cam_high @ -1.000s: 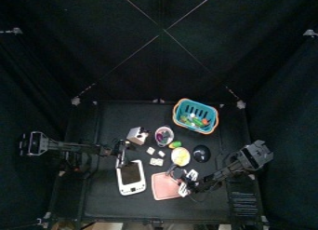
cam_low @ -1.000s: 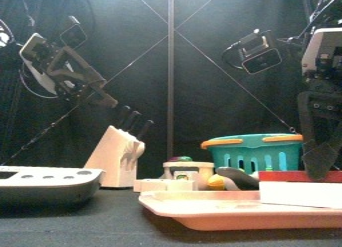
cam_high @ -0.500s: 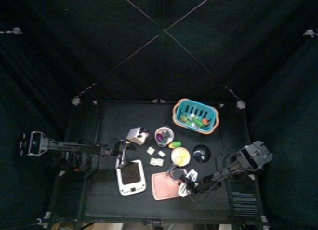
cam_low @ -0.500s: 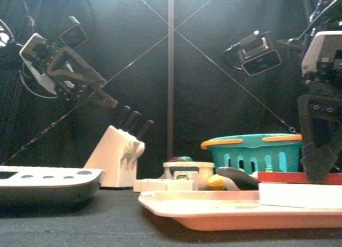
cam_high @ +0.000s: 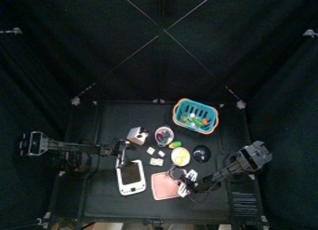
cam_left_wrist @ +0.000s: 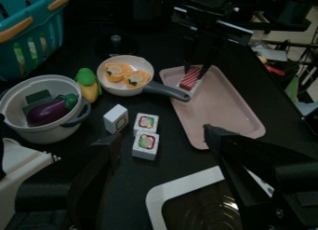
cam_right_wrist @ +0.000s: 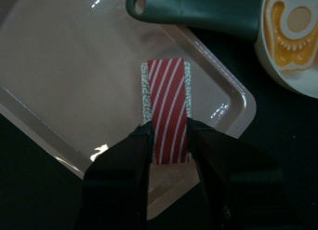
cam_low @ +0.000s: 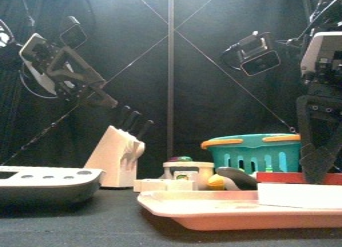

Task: Grab salmon sushi

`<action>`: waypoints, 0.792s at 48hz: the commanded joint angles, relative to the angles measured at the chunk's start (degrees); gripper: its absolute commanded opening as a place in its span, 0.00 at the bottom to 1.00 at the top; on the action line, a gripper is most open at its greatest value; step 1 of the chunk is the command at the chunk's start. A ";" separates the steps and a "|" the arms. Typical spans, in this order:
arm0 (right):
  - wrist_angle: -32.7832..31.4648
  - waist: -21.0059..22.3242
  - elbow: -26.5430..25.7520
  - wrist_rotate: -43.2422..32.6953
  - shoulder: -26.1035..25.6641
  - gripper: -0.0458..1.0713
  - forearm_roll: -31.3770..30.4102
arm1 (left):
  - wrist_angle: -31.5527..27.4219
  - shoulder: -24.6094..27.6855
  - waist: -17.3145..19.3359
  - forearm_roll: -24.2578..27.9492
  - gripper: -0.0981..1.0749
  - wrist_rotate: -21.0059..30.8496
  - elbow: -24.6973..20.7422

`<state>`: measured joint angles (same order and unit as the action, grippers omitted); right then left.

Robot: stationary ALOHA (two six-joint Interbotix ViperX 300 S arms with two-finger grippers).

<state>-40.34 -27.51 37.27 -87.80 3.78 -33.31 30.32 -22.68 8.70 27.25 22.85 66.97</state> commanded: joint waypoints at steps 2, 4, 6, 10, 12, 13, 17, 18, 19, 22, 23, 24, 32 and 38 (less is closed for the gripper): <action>0.18 0.62 -0.26 0.00 -0.53 0.51 0.09 | 0.18 -0.09 0.09 -0.09 0.96 -0.09 -0.62; 0.18 0.53 -0.44 0.00 -0.62 0.49 0.18 | 0.18 -0.09 0.09 -0.09 0.96 -0.09 -0.62; 0.09 0.53 -0.53 0.00 -0.70 0.47 0.18 | 0.18 -0.09 0.09 -0.09 0.96 -0.09 -0.62; -0.26 0.44 -0.70 0.09 -0.97 0.47 0.00 | 0.18 -0.09 0.09 -0.09 0.96 -0.09 -0.62; -0.35 0.53 -0.70 0.09 -1.14 0.47 0.00 | 0.18 0.00 0.09 -0.09 0.96 -0.09 -0.62; -0.35 0.53 -0.70 0.00 -1.23 0.47 0.00 | 0.18 0.00 0.09 -0.09 0.96 -0.09 -0.62; -0.35 0.53 -0.70 0.00 -1.58 0.47 0.09 | 0.18 -0.09 0.09 -0.09 0.96 -0.09 -0.62; -0.35 0.44 -0.70 0.00 -1.58 0.47 0.00 | 0.18 0.00 0.00 -0.09 0.96 -0.09 -0.62; -0.35 0.53 -0.70 0.00 -1.58 0.47 0.09 | 0.26 -0.09 0.09 -0.09 0.96 -0.09 -0.62; -0.35 0.44 -0.70 0.00 -1.67 0.47 0.09 | 0.18 -0.09 0.09 -0.09 0.96 -0.09 -0.62; -0.35 0.53 -0.79 0.00 -1.58 0.47 0.09 | 0.18 -0.09 0.09 -0.09 0.96 -0.09 -0.62; -0.35 0.44 -0.79 0.00 -1.58 0.47 0.09 | 0.18 0.00 0.09 -0.09 0.96 -0.09 -0.62; -0.35 0.44 -0.79 0.09 -1.58 0.47 0.18 | 0.18 -0.09 0.09 -0.09 0.96 -0.09 -0.62; -0.35 0.44 -0.70 0.09 -1.58 0.47 0.00 | 0.18 -0.09 0.09 -0.09 0.96 -0.09 -0.62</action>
<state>-40.61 -27.42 37.09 -87.80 3.60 -33.31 30.32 -22.76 8.70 27.25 22.85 66.97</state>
